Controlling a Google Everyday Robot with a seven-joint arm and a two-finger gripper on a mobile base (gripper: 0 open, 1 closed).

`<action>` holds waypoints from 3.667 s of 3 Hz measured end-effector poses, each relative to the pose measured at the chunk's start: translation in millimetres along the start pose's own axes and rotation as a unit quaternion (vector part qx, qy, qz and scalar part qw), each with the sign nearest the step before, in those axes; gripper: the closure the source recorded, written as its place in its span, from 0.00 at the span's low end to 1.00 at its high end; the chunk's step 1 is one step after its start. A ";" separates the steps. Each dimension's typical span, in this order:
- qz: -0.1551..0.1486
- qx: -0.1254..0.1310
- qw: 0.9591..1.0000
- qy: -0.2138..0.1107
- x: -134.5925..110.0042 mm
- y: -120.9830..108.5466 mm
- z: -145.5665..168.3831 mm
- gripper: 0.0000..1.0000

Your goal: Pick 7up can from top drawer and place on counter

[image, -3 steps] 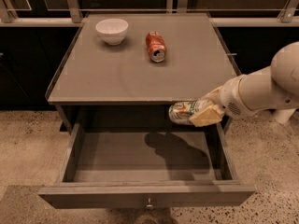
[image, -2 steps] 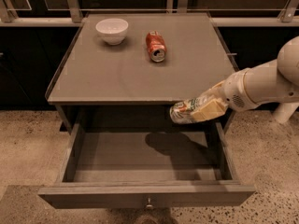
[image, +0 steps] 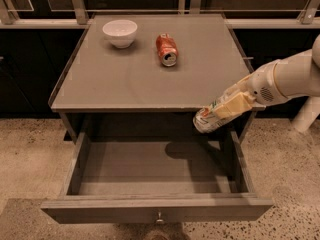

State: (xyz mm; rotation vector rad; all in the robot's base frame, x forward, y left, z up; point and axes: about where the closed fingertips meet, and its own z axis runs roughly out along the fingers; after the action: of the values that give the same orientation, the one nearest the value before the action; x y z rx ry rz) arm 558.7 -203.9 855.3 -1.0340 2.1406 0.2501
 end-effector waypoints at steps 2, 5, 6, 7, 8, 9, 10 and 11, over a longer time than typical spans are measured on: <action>0.060 -0.013 0.998 0.020 46.9 16.8 -9.1 1.00; 0.023 -0.008 1.000 0.018 17.1 6.0 -42.6 1.00; -0.001 0.029 0.999 0.017 0.7 0.8 -82.0 1.00; -0.014 0.038 0.999 0.002 -8.7 -11.4 -98.3 1.00; -0.025 0.001 0.999 -0.042 -27.6 -27.8 -77.2 1.00; -0.017 -0.071 0.992 -0.099 -55.8 -42.0 -21.7 1.00; -0.001 -0.124 0.983 -0.136 -77.7 -50.1 31.0 1.00; 0.004 -0.128 0.982 -0.137 -76.0 -53.8 41.0 0.82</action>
Offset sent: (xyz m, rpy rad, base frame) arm -0.0356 -0.0309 -0.0412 0.0606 0.1282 -0.0884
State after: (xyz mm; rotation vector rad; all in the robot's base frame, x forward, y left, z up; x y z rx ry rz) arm 651.4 -175.0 885.7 -1.0652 1.8959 0.6472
